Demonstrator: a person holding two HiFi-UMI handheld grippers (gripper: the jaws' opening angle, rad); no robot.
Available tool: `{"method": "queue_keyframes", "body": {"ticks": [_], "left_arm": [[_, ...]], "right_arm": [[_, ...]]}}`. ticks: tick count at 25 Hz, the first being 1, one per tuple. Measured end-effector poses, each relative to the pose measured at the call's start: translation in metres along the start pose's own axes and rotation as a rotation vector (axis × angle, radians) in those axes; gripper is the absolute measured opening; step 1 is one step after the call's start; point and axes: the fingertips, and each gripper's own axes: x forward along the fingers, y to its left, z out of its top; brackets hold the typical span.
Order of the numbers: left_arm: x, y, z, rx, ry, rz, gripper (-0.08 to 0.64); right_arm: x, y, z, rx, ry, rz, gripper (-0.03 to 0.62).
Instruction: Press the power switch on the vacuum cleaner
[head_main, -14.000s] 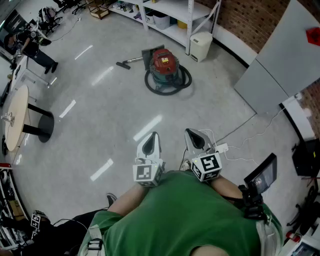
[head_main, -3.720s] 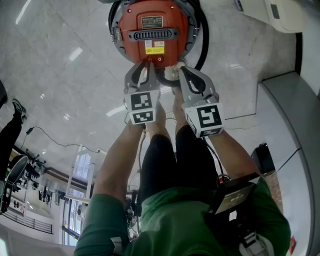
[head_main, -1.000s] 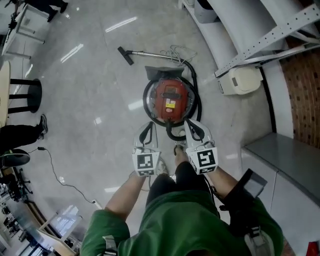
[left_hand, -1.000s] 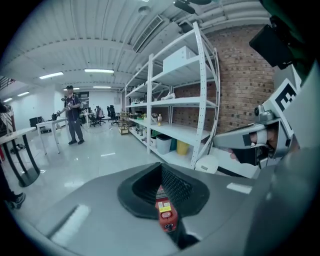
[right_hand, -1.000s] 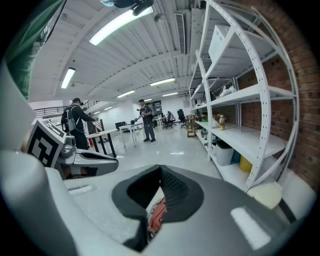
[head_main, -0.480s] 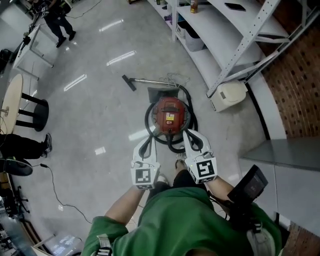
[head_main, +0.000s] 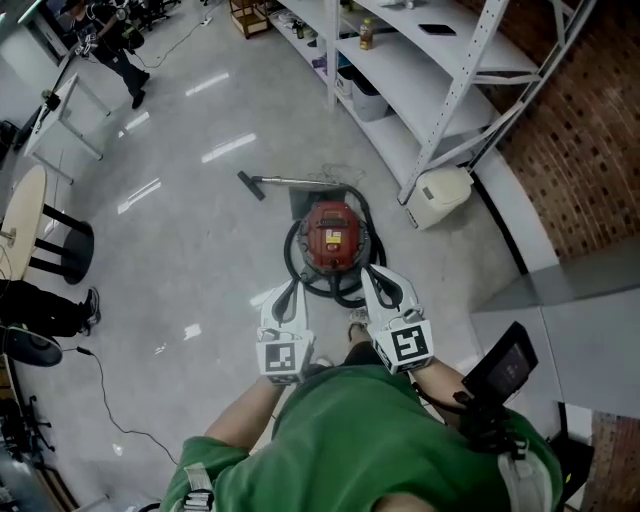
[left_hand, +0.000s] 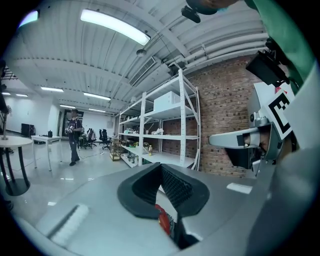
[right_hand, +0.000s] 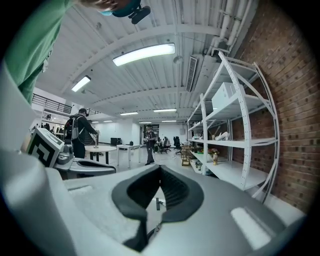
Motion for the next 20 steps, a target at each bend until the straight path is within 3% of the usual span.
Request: {"method": "queue_keyframes", "body": {"ticks": [12, 20], "left_arm": [[-0.063, -0.011, 0.005, -0.012, -0.023, -0.063, 0.008], [-0.079, -0.029, 0.009, -0.014, -0.029, -0.072, 0.008]], "right_arm": [[-0.067, 0.043, 0.008, 0.014, 0.021, -0.065, 0.003], [-0.089, 0.048, 0.015, 0.005, 0.018, -0.042, 0.003]]}}
